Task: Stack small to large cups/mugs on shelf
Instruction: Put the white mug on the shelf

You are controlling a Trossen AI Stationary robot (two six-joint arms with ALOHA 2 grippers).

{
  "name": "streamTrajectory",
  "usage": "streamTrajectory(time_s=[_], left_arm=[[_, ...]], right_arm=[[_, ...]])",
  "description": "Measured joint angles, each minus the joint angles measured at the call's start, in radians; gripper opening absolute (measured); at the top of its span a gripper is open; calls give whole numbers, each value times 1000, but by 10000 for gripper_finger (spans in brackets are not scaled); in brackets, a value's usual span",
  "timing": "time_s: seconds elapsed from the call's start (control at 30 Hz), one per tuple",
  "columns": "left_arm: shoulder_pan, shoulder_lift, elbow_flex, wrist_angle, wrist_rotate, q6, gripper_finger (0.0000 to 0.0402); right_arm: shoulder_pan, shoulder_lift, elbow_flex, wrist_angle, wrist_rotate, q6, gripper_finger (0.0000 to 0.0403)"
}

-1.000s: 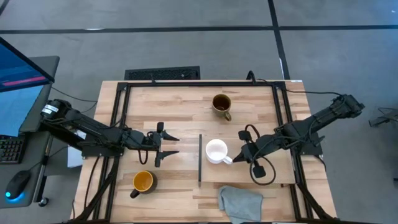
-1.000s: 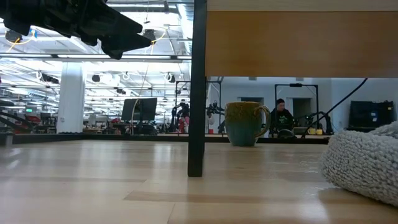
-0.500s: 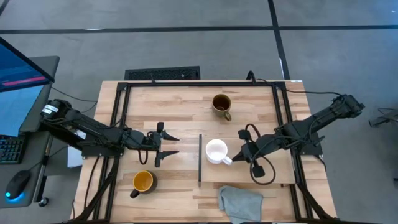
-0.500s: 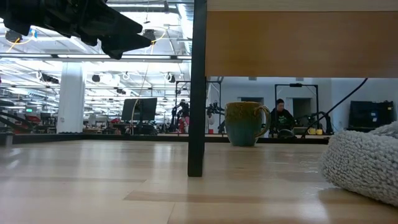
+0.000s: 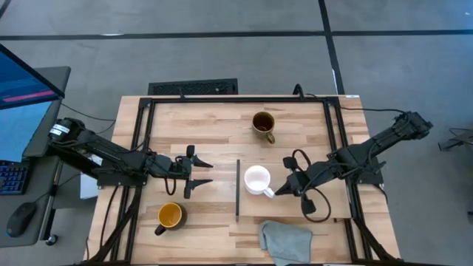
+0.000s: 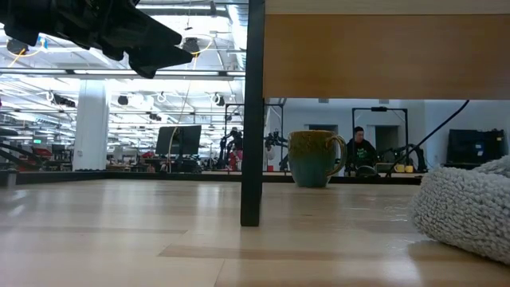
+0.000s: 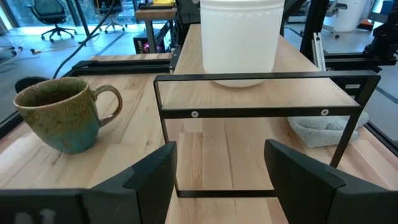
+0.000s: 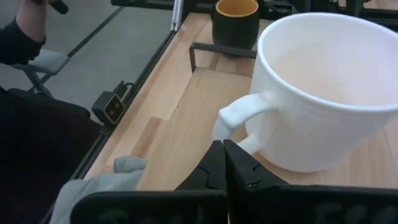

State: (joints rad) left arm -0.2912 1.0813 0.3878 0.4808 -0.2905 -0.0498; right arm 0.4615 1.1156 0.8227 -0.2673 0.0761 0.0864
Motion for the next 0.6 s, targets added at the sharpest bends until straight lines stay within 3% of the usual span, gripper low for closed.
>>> streamTrajectory(time_s=[0.27, 0.6], left_arm=[[0, 0, 0, -4, 0, 0, 233], [0, 0, 0, -23, 0, -15, 233]], right_arm=[[-30, 59, -3, 16, -13, 0, 5], [-36, 171, 88, -24, -53, -7, 5]])
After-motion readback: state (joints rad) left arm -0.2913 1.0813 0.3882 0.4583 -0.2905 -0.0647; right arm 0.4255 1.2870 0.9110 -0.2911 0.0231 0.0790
